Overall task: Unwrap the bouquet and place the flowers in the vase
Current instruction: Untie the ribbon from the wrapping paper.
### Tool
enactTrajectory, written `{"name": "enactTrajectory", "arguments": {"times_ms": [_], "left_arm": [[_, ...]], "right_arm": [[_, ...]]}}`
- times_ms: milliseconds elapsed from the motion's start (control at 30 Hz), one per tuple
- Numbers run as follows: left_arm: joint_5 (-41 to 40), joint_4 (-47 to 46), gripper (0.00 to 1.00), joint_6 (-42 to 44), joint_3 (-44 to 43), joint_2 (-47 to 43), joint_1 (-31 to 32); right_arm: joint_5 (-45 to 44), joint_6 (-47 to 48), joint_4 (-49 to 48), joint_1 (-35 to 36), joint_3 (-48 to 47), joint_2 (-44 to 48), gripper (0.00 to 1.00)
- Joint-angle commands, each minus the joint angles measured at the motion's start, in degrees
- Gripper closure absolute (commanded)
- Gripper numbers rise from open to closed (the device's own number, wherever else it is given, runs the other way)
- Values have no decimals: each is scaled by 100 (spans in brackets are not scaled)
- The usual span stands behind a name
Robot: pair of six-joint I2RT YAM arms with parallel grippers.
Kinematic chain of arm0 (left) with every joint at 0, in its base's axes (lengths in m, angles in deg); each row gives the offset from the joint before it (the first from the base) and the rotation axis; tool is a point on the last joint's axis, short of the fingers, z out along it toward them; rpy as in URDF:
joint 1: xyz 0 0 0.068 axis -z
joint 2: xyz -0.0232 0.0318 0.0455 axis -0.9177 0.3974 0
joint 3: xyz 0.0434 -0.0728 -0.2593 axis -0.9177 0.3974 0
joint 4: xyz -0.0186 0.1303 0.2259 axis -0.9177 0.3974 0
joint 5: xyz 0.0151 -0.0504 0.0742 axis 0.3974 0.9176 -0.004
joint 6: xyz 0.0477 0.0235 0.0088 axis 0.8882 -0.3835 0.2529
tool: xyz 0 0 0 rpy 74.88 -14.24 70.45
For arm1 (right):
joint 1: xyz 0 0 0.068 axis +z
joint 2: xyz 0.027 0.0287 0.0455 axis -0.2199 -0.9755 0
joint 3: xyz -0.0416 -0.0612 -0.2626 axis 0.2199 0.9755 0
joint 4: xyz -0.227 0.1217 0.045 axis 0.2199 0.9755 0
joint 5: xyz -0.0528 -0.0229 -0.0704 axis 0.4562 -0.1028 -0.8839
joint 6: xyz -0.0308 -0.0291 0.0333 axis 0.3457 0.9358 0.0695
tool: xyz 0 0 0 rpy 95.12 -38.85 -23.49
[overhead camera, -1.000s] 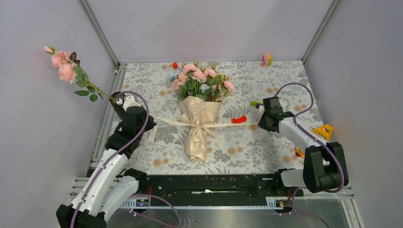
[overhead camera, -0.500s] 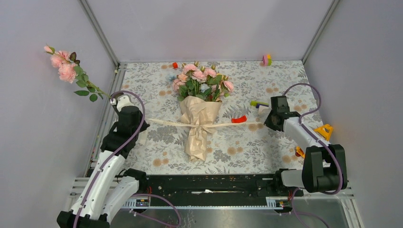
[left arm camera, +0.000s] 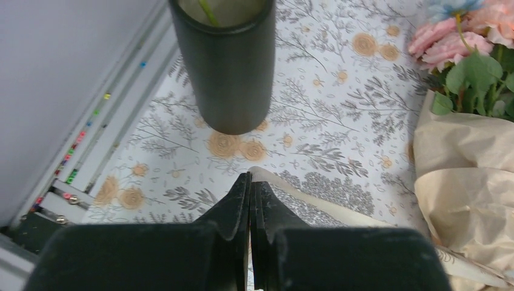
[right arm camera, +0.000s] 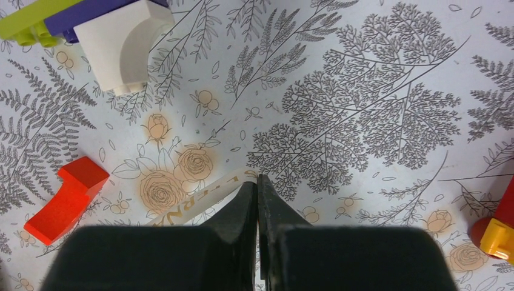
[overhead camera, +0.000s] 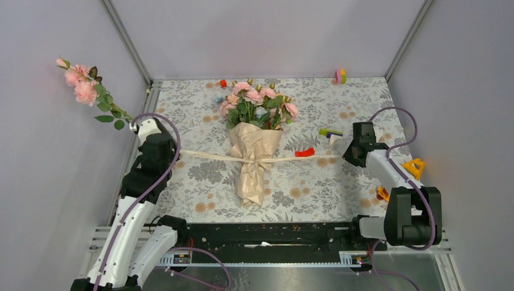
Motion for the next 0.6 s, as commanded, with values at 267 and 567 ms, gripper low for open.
{"name": "enactTrajectory", "arguments": {"times_ms": [267,567], "left_arm": [[-1125,109,100,681,-649,-148,-108],[-1637,92,100,1171,-1028,-154,-117]], "right_arm": [[-19,196,8,-381,-332,272,100],[-8,305,6,-522,-465,259,100]]}}
